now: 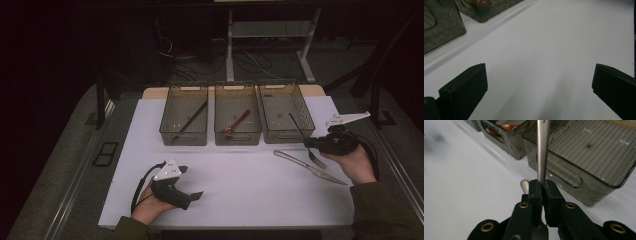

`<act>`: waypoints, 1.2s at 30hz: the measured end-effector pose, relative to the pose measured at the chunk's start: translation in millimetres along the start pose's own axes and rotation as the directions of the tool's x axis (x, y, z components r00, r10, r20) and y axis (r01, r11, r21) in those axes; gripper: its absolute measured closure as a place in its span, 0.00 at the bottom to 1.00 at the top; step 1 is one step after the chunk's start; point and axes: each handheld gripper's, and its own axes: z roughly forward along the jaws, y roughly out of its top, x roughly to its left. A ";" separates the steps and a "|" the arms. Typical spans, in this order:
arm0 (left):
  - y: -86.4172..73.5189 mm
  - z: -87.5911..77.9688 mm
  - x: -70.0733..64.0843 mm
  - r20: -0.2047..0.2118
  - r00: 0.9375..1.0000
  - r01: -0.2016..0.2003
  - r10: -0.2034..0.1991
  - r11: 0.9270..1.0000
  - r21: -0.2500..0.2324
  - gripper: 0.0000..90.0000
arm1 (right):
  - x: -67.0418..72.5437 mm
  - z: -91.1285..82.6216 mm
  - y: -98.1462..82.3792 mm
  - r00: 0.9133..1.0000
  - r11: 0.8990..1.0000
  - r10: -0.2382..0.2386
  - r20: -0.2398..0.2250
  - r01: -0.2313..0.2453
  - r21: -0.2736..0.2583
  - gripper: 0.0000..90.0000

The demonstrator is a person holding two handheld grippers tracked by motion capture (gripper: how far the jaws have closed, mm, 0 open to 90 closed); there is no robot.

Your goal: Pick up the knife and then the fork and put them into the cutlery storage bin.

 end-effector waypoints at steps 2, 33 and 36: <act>0.0 0.1 0.0 -0.001 1.000 0.002 -0.002 1.000 0.000 0.00 | -0.6 -0.5 2.8 1.000 1.000 0.002 -0.001 -0.002 -0.016 0.93; -0.8 -0.5 1.5 0.015 1.000 0.012 -0.012 1.000 -0.016 0.00 | -39.3 16.6 86.0 0.996 0.991 0.032 0.085 -0.020 -0.132 0.93; -0.7 -0.9 1.2 0.014 1.000 0.012 -0.012 1.000 -0.015 0.00 | -46.8 22.1 92.4 0.996 0.990 0.029 0.088 -0.017 -0.138 0.93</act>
